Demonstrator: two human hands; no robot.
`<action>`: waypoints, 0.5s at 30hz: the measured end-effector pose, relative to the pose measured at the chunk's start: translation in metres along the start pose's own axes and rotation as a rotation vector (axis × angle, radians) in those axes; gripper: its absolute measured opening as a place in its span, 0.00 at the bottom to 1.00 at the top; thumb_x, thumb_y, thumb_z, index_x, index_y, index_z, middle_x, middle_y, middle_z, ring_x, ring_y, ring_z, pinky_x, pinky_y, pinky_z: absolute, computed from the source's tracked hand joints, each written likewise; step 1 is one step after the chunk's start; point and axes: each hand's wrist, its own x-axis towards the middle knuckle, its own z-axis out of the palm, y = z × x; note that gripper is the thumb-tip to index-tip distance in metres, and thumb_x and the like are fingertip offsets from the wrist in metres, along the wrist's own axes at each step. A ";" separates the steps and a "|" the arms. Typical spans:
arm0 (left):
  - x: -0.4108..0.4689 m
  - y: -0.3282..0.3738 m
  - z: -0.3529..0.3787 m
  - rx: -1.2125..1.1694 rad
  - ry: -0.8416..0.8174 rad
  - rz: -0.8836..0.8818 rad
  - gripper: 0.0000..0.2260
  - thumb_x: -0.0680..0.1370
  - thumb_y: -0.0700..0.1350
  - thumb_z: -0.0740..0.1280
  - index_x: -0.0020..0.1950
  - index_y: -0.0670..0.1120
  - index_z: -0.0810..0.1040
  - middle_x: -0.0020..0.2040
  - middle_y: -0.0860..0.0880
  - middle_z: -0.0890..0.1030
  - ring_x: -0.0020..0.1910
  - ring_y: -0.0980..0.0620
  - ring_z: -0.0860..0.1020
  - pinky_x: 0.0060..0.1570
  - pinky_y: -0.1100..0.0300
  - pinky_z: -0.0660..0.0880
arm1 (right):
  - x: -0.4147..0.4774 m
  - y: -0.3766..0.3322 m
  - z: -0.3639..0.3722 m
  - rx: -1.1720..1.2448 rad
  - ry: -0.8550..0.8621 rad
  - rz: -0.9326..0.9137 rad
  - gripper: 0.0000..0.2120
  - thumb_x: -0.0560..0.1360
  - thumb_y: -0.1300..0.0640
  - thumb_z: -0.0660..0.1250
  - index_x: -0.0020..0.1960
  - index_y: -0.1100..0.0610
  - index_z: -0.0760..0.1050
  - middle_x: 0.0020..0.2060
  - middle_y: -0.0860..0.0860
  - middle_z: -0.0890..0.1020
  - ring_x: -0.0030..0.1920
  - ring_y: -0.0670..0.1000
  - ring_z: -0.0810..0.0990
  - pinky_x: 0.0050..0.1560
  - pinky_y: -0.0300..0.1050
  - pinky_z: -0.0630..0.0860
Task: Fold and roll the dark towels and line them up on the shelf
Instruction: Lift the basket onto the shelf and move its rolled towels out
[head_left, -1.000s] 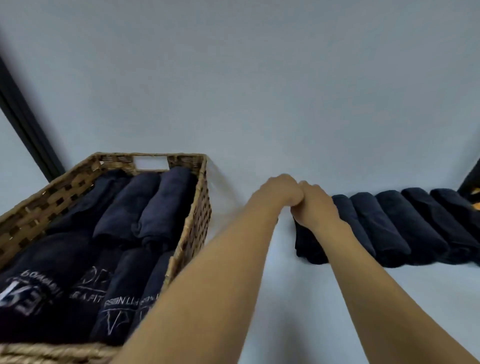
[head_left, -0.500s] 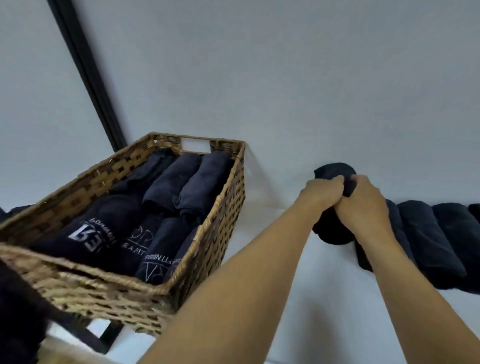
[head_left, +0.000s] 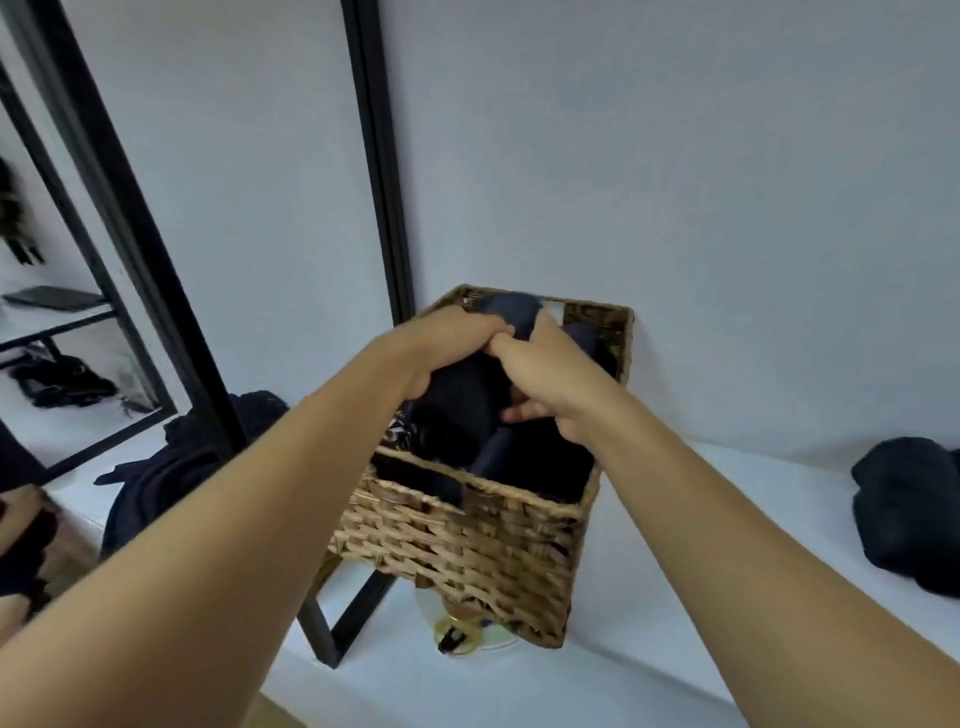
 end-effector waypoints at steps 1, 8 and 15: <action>0.002 -0.012 0.000 0.014 0.009 -0.011 0.14 0.76 0.50 0.67 0.56 0.43 0.80 0.49 0.40 0.84 0.46 0.42 0.82 0.48 0.50 0.79 | 0.001 0.004 0.007 -0.037 -0.020 0.036 0.40 0.80 0.50 0.62 0.80 0.49 0.38 0.72 0.53 0.67 0.52 0.54 0.79 0.37 0.46 0.84; 0.006 -0.059 0.006 -0.018 -0.136 -0.267 0.09 0.81 0.40 0.58 0.50 0.38 0.77 0.38 0.39 0.84 0.36 0.43 0.84 0.39 0.50 0.82 | 0.008 0.034 0.027 -0.364 -0.201 0.171 0.19 0.80 0.59 0.62 0.70 0.63 0.68 0.59 0.58 0.76 0.49 0.58 0.80 0.44 0.52 0.84; 0.007 -0.055 0.009 0.693 -0.154 -0.205 0.17 0.82 0.42 0.56 0.70 0.39 0.70 0.66 0.37 0.75 0.61 0.37 0.76 0.60 0.47 0.73 | 0.005 0.026 0.032 -0.925 -0.366 0.067 0.16 0.81 0.55 0.61 0.64 0.63 0.73 0.50 0.55 0.76 0.39 0.53 0.73 0.37 0.44 0.70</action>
